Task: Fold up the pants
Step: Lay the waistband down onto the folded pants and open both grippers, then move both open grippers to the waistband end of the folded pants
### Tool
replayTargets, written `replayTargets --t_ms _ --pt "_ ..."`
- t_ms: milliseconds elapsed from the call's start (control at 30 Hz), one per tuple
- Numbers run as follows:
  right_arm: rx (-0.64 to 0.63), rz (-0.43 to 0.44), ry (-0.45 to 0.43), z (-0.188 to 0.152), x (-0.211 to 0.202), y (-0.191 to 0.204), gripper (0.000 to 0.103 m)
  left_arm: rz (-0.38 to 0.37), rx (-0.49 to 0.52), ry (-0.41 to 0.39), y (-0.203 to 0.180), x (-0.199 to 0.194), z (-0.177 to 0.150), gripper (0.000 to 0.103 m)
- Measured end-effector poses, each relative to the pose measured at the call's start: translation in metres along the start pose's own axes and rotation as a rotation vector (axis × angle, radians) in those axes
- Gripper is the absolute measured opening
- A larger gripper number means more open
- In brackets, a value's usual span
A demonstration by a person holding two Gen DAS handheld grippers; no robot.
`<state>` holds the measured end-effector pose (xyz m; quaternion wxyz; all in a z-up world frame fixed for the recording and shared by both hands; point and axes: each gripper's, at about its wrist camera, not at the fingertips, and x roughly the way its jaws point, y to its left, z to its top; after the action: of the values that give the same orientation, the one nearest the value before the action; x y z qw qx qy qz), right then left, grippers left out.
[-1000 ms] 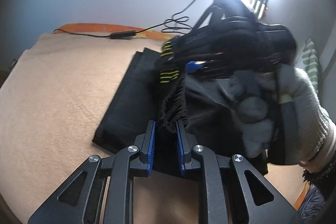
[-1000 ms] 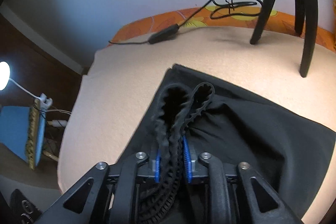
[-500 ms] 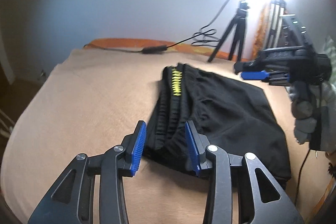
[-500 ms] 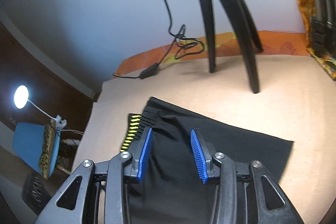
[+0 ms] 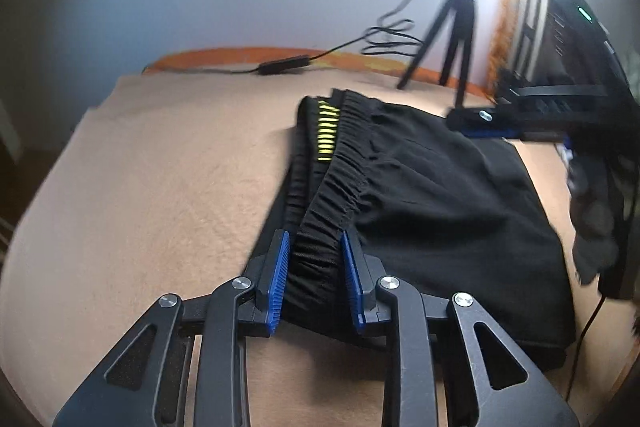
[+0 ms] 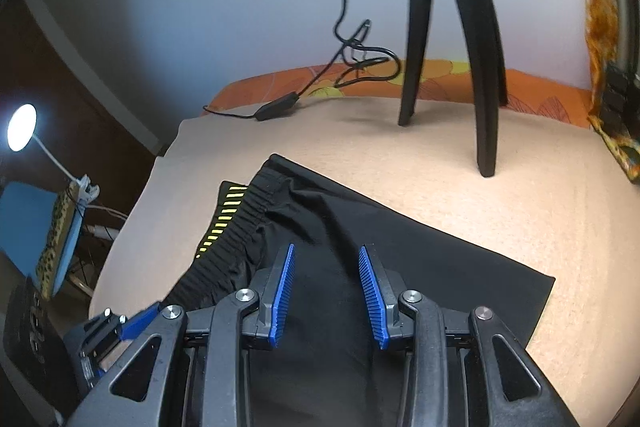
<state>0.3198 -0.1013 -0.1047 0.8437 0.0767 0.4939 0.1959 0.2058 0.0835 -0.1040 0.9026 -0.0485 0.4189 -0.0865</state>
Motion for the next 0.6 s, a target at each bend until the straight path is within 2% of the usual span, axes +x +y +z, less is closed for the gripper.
replayTargets --t_ms 100,267,500,567,600 --pt "-0.038 -0.017 -0.007 -0.002 -0.005 0.003 0.036 -0.008 -0.044 0.013 0.009 -0.001 -0.001 0.027" --pt "-0.052 -0.048 -0.010 -0.012 -0.022 -0.005 0.036 0.031 -0.053 0.002 0.007 -0.007 0.001 0.033" --pt "0.037 -0.060 -0.046 -0.039 -0.063 -0.038 0.043 0.065 -0.077 -0.033 0.015 -0.028 0.005 0.044" --pt "0.080 -0.054 -0.036 -0.051 -0.074 -0.053 0.044 0.058 -0.093 -0.024 0.018 -0.032 0.006 0.053" --pt "0.087 -0.053 -0.033 -0.055 -0.077 -0.057 0.044 0.053 -0.108 -0.020 0.020 -0.033 0.007 0.054"
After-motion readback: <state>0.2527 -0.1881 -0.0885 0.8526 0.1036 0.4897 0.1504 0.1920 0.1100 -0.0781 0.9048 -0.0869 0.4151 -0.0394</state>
